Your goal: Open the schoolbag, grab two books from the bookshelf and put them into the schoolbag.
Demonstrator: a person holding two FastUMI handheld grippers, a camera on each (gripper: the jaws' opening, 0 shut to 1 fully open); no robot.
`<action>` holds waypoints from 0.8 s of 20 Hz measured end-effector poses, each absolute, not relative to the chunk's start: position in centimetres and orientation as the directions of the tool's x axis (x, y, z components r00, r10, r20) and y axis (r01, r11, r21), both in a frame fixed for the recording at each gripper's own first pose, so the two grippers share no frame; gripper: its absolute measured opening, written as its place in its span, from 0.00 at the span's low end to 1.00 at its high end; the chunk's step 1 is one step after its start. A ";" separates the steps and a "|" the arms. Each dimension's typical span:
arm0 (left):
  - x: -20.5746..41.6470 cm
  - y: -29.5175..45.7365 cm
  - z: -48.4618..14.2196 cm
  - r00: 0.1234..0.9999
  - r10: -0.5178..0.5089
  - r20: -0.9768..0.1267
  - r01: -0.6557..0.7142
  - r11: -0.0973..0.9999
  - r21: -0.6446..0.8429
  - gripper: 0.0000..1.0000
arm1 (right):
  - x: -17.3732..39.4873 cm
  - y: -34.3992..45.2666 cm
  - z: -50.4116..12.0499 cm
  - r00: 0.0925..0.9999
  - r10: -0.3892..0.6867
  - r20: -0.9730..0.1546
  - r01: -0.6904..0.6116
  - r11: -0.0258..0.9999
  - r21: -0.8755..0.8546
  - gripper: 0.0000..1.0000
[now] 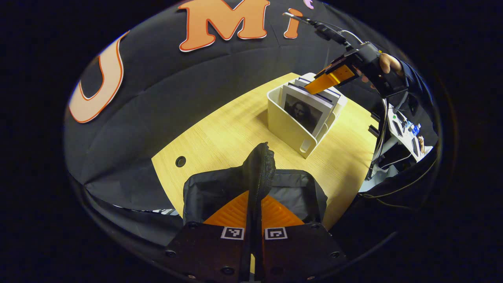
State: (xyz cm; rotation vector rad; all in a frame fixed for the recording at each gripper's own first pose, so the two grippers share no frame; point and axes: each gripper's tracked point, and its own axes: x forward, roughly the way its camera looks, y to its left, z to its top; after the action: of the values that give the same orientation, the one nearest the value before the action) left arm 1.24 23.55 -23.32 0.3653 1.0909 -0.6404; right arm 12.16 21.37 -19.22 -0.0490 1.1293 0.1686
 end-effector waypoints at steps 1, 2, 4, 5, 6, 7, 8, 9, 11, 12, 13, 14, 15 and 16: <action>1.1 23.5 -23.2 0.306 -0.297 -0.904 0.633 0.773 -0.040 0.05 | 12.4 21.5 -20.1 0.388 0.109 -0.915 -0.149 0.987 0.054 0.96; 1.0 23.4 -23.3 0.305 -0.295 -0.906 0.627 0.778 -0.042 0.05 | 12.8 21.2 -20.8 0.371 0.094 -0.924 -0.140 0.989 0.045 0.96; 1.0 23.2 -23.4 0.304 -0.289 -0.908 0.616 0.787 -0.044 0.05 | 13.6 20.9 -22.2 0.344 0.065 -0.937 -0.126 0.992 0.022 0.96; 1.0 23.1 -23.6 0.306 -0.282 -0.909 0.607 0.794 -0.042 0.05 | 13.7 20.8 -23.0 0.320 0.053 -0.946 -0.118 0.993 0.016 0.95; 1.0 23.0 -23.6 0.306 -0.278 -0.911 0.602 0.797 -0.041 0.05 | 13.7 20.8 -23.5 0.296 0.046 -0.954 -0.099 0.995 0.018 0.94; 1.0 23.0 -23.7 0.305 -0.277 -0.911 0.600 0.799 -0.042 0.05 | 13.8 21.1 -24.3 0.276 0.055 -0.959 -0.083 0.996 0.033 1.00; 1.0 22.9 -23.7 0.302 -0.274 -0.913 0.596 0.802 -0.044 0.05 | 13.3 21.1 -25.2 0.241 0.055 -0.969 -0.076 0.996 0.037 0.89; 0.9 22.8 -23.8 0.298 -0.272 -0.915 0.594 0.803 -0.045 0.05 | 13.0 21.0 -25.9 0.211 0.047 -0.976 -0.074 0.997 0.032 0.83; 0.8 22.6 -24.0 0.294 -0.272 -0.916 0.594 0.803 -0.047 0.05 | 12.8 20.1 -27.1 0.177 0.003 -0.984 -0.065 0.998 -0.009 0.80; 0.7 22.5 -24.1 0.294 -0.271 -0.917 0.593 0.804 -0.048 0.05 | 12.5 19.7 -27.2 0.165 -0.014 -0.986 -0.043 0.999 -0.021 0.63; 0.7 22.5 -24.1 0.292 -0.272 -0.917 0.592 0.804 -0.050 0.05 | 12.5 19.7 -27.1 0.165 -0.020 -0.986 0.020 1.000 -0.017 0.48; 0.7 22.4 -24.1 0.292 -0.273 -0.917 0.592 0.804 -0.051 0.05 | 12.4 20.0 -27.3 0.152 -0.019 -0.988 0.035 0.999 -0.014 0.32; 0.7 22.5 -24.1 0.293 -0.272 -0.916 0.591 0.805 -0.050 0.05 | 12.6 20.0 -26.8 0.158 -0.016 -0.987 0.039 0.999 -0.010 0.37; 0.7 22.6 -24.0 0.295 -0.271 -0.916 0.594 0.803 -0.046 0.05 | 12.5 20.0 -26.4 0.158 -0.008 -0.987 0.041 0.999 -0.002 0.37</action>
State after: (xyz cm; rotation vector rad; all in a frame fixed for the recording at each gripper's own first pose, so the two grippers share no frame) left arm 0.66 22.55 -24.03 0.3301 1.1340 -0.5893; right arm 12.53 20.01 -26.37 0.0277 1.4119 -0.0354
